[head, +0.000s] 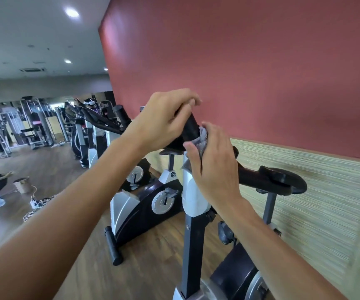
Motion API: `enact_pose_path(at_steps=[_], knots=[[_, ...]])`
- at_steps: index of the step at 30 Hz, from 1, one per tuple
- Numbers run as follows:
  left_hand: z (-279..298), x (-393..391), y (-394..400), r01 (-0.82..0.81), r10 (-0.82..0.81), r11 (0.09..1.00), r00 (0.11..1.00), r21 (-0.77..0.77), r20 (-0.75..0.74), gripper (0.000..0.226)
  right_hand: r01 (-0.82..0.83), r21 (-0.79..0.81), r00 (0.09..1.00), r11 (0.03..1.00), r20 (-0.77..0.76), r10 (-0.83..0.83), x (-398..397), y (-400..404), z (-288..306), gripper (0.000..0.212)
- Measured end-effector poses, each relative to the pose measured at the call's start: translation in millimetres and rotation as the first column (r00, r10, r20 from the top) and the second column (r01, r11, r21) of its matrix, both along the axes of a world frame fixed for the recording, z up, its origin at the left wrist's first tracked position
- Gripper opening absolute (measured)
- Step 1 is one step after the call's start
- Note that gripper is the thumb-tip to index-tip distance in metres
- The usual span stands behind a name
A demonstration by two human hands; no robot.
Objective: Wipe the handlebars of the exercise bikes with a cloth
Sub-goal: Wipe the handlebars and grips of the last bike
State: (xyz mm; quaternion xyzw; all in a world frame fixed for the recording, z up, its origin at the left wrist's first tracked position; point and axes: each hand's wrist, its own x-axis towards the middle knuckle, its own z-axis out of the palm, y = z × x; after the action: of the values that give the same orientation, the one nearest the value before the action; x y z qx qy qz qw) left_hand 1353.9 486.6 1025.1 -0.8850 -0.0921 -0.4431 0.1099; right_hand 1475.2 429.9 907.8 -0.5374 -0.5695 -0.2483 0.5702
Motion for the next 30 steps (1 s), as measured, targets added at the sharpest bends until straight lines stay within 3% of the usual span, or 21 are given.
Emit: enact_pose_path(at_steps=[2,6,9,14,16,19,23,30], knots=[[0.7,1.6,2.8,0.015,-0.013,0.997,1.0,-0.082,0.022,0.028,0.008,0.055,0.999,0.998,0.041,-0.011,1.6,2.2,-4.4,0.062],[-13.6,7.1,-2.2,0.084,-0.063,0.973,0.993,-0.215,0.102,0.031,0.239,0.122,0.938,0.963,0.228,-0.262,32.4,4.0,-49.1,0.061],[-17.7,7.6,-4.6,0.196,-0.139,0.932,0.97,-0.306,0.197,0.04,0.356,0.191,0.909,0.915,0.157,-0.386,24.2,9.4,-57.6,0.06],[-19.1,-0.2,-3.4,0.353,-0.279,0.793,0.935,-0.497,0.219,0.059,0.36,0.307,0.924,0.881,0.016,-0.383,-23.2,25.9,8.6,0.049],[-20.3,-5.3,2.3,0.413,-0.356,0.772,0.911,-0.484,0.209,0.065,0.366,0.376,0.917,0.852,0.014,-0.4,-27.1,32.5,20.8,0.043],[-23.5,-7.8,14.5,0.47,-0.428,0.778,0.882,-0.417,0.197,0.062,0.364,0.47,0.897,0.804,0.056,-0.439,-12.9,37.9,-7.1,0.044],[-23.0,-1.8,29.0,0.5,-0.476,0.811,0.866,-0.303,0.155,0.06,0.499,0.551,0.779,0.669,0.054,-0.625,11.8,43.3,-59.7,0.05],[-28.1,10.4,34.5,0.542,-0.49,0.822,0.83,-0.176,0.266,0.066,0.642,0.504,0.659,0.578,0.024,-0.752,-32.4,47.4,20.0,0.039]])
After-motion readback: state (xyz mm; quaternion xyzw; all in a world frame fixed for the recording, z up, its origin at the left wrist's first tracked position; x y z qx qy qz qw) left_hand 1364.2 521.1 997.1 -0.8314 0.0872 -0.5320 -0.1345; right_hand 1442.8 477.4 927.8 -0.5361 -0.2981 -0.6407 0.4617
